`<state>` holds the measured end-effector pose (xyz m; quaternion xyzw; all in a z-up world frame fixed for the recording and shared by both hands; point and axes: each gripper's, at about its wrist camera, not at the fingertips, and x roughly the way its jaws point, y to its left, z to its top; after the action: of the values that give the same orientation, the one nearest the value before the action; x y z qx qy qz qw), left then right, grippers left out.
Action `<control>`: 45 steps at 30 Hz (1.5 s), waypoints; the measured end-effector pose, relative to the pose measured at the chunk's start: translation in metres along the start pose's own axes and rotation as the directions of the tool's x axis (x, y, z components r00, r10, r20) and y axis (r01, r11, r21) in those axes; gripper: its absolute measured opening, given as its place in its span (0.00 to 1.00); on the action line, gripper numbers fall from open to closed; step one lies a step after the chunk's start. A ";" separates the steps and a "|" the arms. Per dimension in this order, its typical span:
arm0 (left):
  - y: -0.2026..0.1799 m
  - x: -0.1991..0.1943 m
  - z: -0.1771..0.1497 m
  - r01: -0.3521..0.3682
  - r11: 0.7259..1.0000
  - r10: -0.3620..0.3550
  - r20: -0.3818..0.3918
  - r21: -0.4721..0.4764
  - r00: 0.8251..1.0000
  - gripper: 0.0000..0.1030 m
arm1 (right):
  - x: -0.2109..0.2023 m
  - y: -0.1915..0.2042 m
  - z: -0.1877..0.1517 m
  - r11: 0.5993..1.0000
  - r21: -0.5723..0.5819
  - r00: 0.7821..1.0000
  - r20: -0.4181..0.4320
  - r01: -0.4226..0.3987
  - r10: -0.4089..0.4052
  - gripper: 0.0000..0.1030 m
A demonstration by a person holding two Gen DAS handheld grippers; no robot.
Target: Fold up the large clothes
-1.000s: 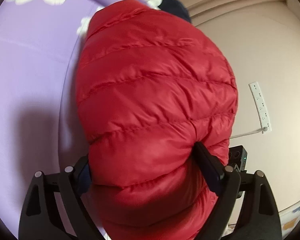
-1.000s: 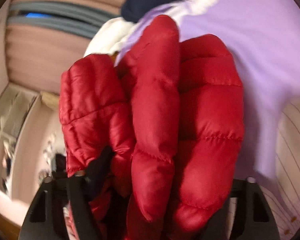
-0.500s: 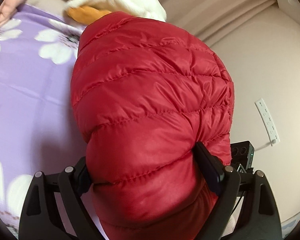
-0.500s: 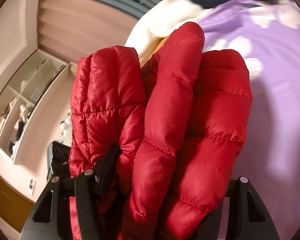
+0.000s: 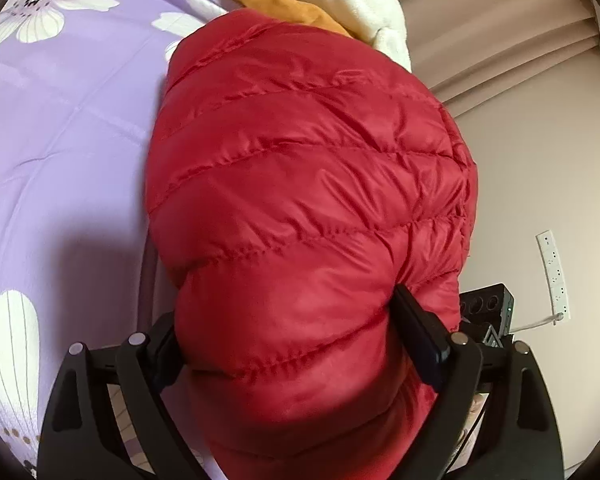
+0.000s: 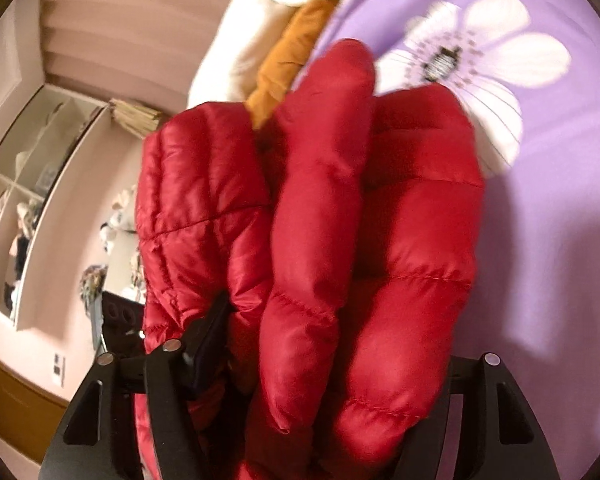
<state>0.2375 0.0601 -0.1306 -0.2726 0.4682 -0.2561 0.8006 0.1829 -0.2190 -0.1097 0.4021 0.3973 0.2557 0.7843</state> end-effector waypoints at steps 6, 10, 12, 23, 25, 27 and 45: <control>0.007 -0.033 0.015 -0.104 0.993 0.103 0.029 0.051 0.994 0.90 | -0.024 0.018 -0.007 0.991 -0.056 0.991 0.049 0.124 -0.122 0.77; -0.011 -0.064 0.005 -0.182 0.971 0.168 0.103 0.152 0.980 0.90 | -0.050 0.042 -0.022 0.957 -0.160 0.964 0.154 0.242 -0.218 0.77; -0.021 -0.071 -0.005 -0.211 0.955 0.186 0.132 0.210 0.974 0.88 | -0.067 0.064 -0.035 0.912 -0.241 0.932 0.236 0.331 -0.275 0.77; -0.046 -0.061 -0.046 -0.330 0.852 0.289 0.160 0.406 0.944 0.45 | -0.032 0.134 -0.063 0.772 -0.545 0.944 0.224 0.327 -0.242 0.48; -0.044 -0.056 -0.050 -0.341 0.845 0.303 0.157 0.412 0.940 0.45 | -0.013 0.131 -0.069 0.741 -0.573 0.937 0.195 0.350 -0.291 0.44; -0.041 -0.049 -0.054 -0.356 0.835 0.323 0.151 0.420 0.934 0.45 | 0.001 0.120 -0.075 0.718 -0.581 0.920 0.171 0.383 -0.352 0.43; -0.063 -0.080 -0.076 -0.452 0.780 0.378 0.250 0.432 0.891 0.61 | -0.026 0.127 -0.092 0.729 -0.551 0.911 0.184 0.407 -0.370 0.44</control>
<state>0.1254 0.0523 -0.0706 0.0259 0.3771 -0.1597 0.9119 0.0819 -0.1284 -0.0260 0.0607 0.3516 0.1818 0.9163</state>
